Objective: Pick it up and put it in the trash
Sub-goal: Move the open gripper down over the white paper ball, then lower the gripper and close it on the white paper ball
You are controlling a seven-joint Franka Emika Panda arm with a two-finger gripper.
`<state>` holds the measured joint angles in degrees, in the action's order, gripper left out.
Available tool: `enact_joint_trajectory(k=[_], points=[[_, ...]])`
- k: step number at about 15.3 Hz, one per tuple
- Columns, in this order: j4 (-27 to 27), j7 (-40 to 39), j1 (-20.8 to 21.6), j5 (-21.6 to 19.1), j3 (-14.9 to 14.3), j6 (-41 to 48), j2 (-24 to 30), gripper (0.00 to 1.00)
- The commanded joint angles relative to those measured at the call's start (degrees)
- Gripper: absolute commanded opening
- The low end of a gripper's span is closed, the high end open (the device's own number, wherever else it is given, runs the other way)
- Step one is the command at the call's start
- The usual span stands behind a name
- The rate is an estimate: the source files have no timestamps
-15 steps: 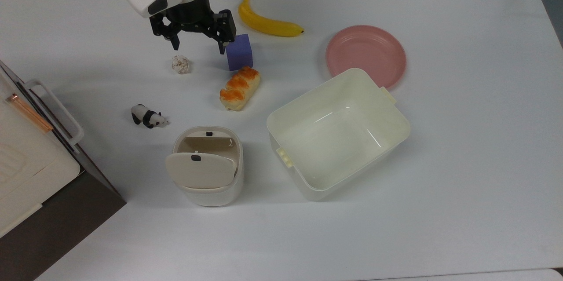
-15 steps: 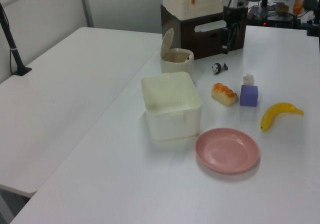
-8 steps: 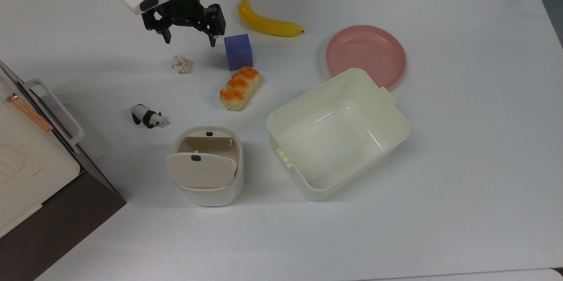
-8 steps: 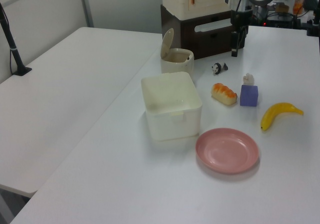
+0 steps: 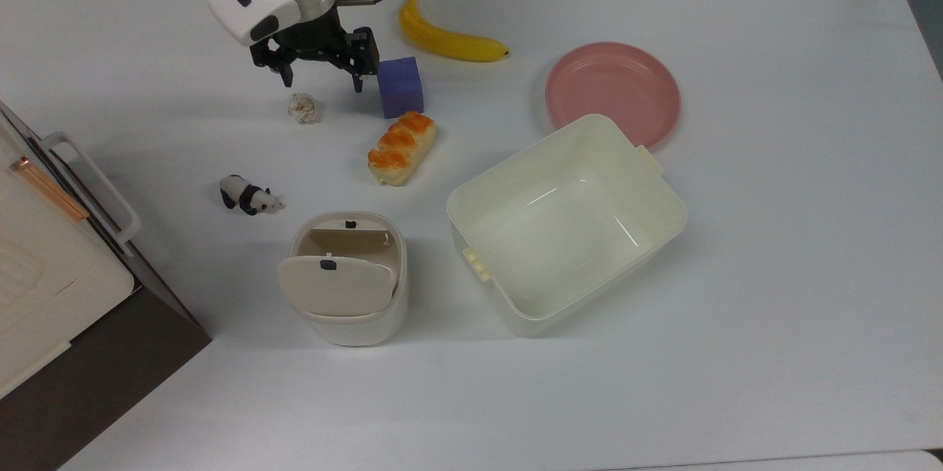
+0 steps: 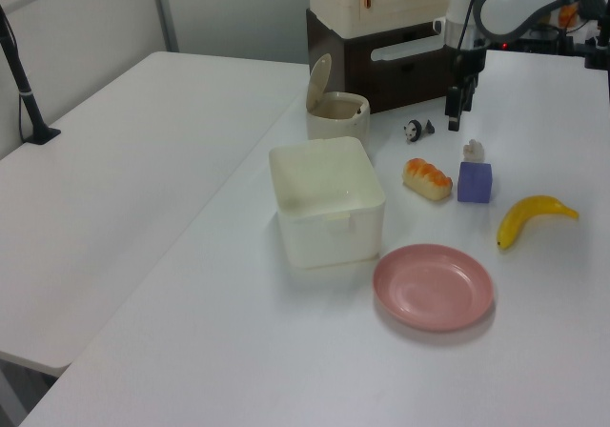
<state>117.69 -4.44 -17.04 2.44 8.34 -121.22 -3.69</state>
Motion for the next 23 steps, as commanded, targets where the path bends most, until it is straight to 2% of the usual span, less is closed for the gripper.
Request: enact_joint_trajectory(k=[1,5,11,23], points=[[5.52,-1.01,0.78,1.78,-0.34,-4.11,2.19,0.97],[6.94,-1.27,0.08,2.13,-0.34,-5.61,1.76,0.97],[6.94,-3.38,-4.49,2.05,-0.34,-6.23,1.23,0.97],[6.85,-3.82,-5.46,2.05,-0.43,-8.78,-2.55,0.93]])
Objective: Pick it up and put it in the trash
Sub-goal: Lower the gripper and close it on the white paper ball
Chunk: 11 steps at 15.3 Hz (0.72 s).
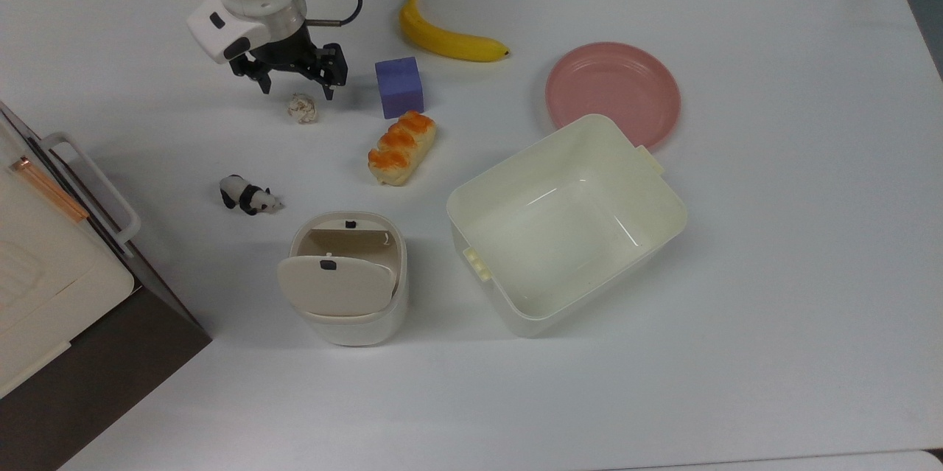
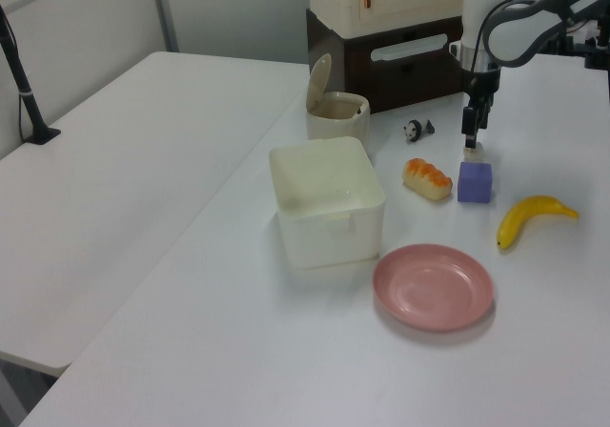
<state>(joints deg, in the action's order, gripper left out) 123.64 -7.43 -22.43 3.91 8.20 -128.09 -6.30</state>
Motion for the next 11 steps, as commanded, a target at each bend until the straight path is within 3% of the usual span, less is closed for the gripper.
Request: enact_joint_trajectory(k=[1,4,8,11], points=[[0.9,-0.74,0.02,0.57,-0.29,-1.81,0.15,0.93],[0.82,-0.65,0.02,0.57,-0.29,-1.9,-0.03,0.93],[0.56,-0.74,-0.07,0.57,-0.29,-1.98,-1.34,0.82],[0.2,-0.83,-0.07,0.57,-0.29,-3.12,-2.57,0.82]])
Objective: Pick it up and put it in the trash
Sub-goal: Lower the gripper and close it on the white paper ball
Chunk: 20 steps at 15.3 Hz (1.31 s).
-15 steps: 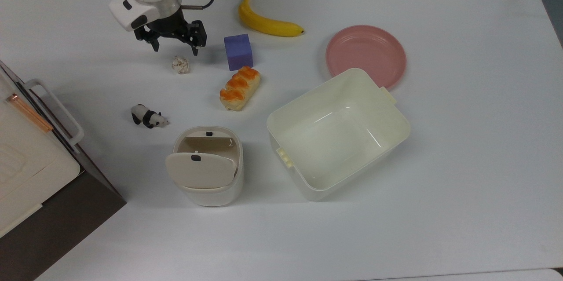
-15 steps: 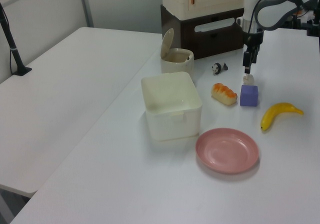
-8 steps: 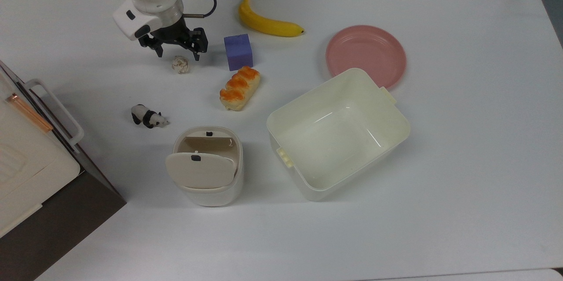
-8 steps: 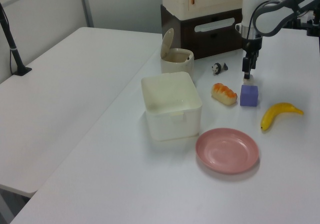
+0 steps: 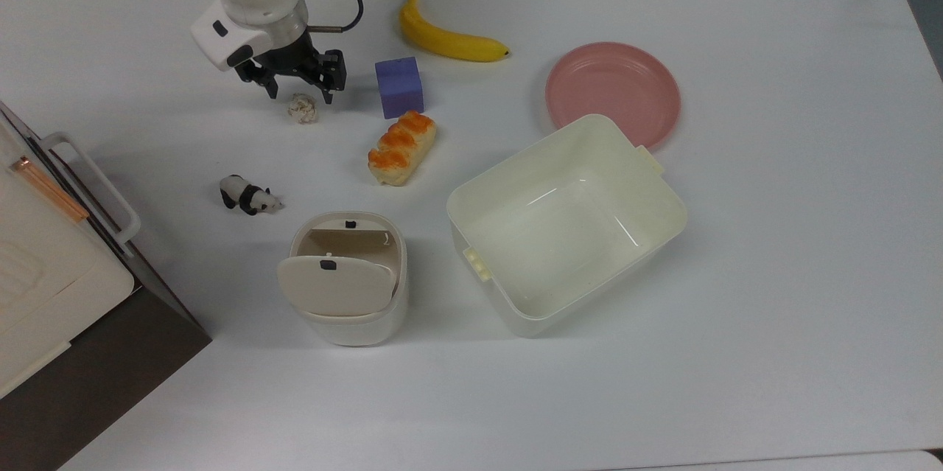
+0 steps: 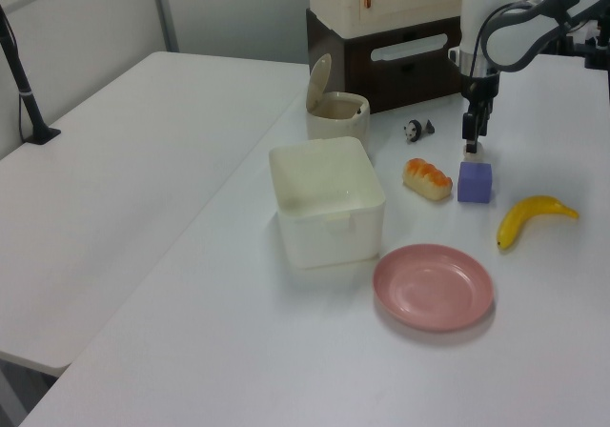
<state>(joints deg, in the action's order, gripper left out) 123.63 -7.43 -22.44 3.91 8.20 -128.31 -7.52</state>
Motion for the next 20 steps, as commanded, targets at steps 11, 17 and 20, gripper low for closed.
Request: enact_joint_trajectory(k=[11,17,20], points=[[-1.19,-0.92,-0.42,0.57,-0.29,-3.62,-2.41,0.27],[-2.77,-0.48,-0.42,0.22,-0.29,-2.83,-2.24,0.2],[-5.31,0.05,-0.42,-0.22,-0.2,-1.61,-2.15,0.18]])
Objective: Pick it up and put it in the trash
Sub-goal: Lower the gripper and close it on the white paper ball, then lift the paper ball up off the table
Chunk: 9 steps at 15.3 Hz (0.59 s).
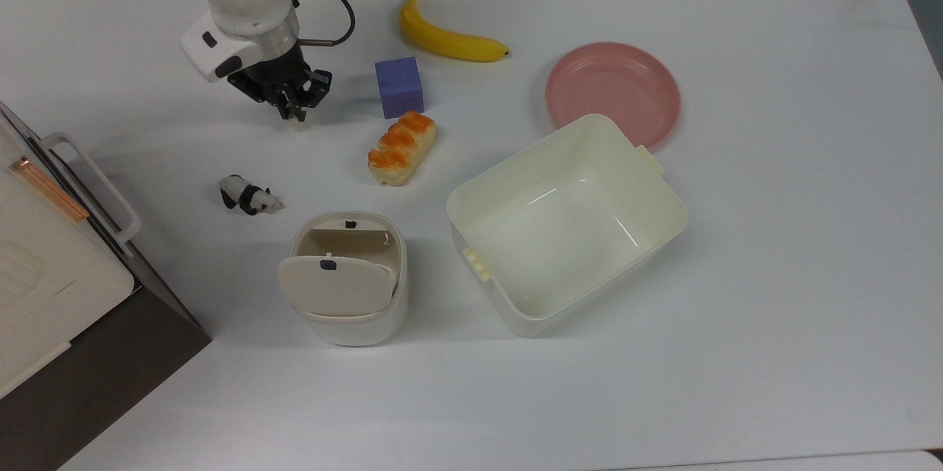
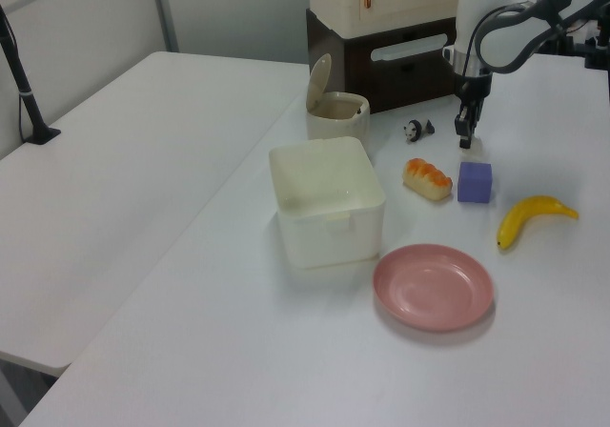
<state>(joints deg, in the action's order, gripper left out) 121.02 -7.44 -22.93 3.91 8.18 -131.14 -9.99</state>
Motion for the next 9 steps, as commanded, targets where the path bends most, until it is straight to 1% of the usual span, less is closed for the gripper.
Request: enact_joint_trajectory(k=[1,2,3,4,6,7,9], points=[[-4.9,0.4,0.17,-0.39,-0.18,3.5,0.23,0.18],[-9.18,0.93,0.17,-1.18,-0.1,7.35,-0.03,0.17],[-11.92,1.11,0.43,-2.23,-0.01,9.39,-0.21,0.17],[-15.87,1.54,0.78,-3.28,0.25,12.02,-0.21,0.17],[-20.1,2.16,1.31,-3.91,0.43,15.29,-0.21,0.16],[-22.39,2.51,2.44,-4.78,0.43,16.69,-0.38,0.16],[-24.25,3.39,3.94,-4.96,0.34,17.23,-0.91,0.14]])
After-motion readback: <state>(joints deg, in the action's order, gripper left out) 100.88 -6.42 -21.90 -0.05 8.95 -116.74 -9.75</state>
